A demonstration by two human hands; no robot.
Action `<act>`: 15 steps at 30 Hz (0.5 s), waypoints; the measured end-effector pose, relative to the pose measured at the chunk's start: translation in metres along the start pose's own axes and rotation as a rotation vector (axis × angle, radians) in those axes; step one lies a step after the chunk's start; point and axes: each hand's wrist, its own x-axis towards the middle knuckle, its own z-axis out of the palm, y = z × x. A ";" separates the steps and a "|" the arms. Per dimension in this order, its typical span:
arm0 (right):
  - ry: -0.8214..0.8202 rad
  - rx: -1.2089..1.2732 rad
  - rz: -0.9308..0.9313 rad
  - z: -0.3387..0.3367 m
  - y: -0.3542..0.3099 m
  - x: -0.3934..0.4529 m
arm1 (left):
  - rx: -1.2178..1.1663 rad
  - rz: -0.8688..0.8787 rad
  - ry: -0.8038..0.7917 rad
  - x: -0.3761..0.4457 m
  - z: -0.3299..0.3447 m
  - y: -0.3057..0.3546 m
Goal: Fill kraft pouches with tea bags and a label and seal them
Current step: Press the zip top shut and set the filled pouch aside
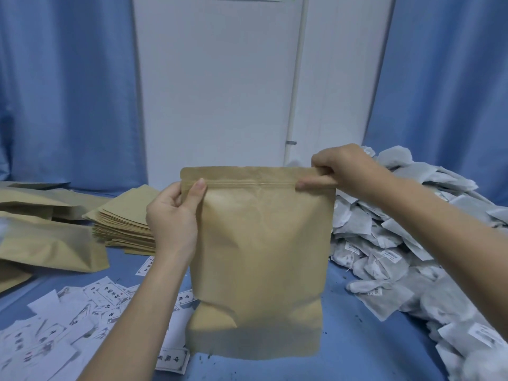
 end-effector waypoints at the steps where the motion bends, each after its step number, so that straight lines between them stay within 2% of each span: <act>1: -0.017 -0.014 0.007 0.000 -0.002 0.001 | 0.020 0.017 -0.002 -0.001 0.001 0.000; 4: -0.024 0.008 0.014 0.008 -0.022 0.010 | 0.028 0.048 -0.027 -0.005 0.006 0.001; 8: 0.115 0.006 -0.055 0.025 -0.058 0.028 | 0.030 0.057 -0.055 -0.010 0.013 0.004; 12: 0.160 0.055 -0.071 0.033 -0.063 0.029 | 0.038 0.059 -0.075 -0.008 0.010 0.002; 15: 0.167 0.051 0.057 0.030 -0.042 0.021 | 0.010 0.023 -0.051 -0.003 0.001 -0.002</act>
